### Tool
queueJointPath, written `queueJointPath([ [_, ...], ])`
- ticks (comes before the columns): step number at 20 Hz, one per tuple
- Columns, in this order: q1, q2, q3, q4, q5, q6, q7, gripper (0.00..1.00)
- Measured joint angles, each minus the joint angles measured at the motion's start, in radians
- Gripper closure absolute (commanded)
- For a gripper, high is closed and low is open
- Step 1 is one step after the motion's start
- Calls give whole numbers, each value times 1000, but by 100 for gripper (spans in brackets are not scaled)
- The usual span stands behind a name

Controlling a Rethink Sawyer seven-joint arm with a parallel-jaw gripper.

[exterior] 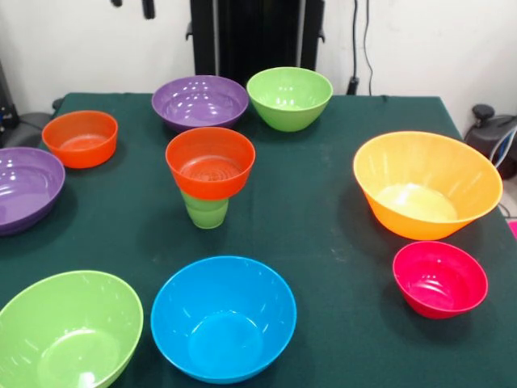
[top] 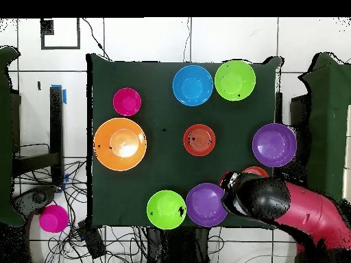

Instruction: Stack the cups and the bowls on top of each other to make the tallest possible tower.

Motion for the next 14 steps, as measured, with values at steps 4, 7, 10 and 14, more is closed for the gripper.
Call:
queueJointPath([
  [4, 34, 1, -39, 48, 17, -26, 2, 0],
  [7, 60, 11, -64, 77, 31, -73, 11, 0],
  [10, 88, 18, -90, 97, 44, -114, 22, 0],
  [14, 131, 29, -127, 113, 53, -159, 47, 0],
])
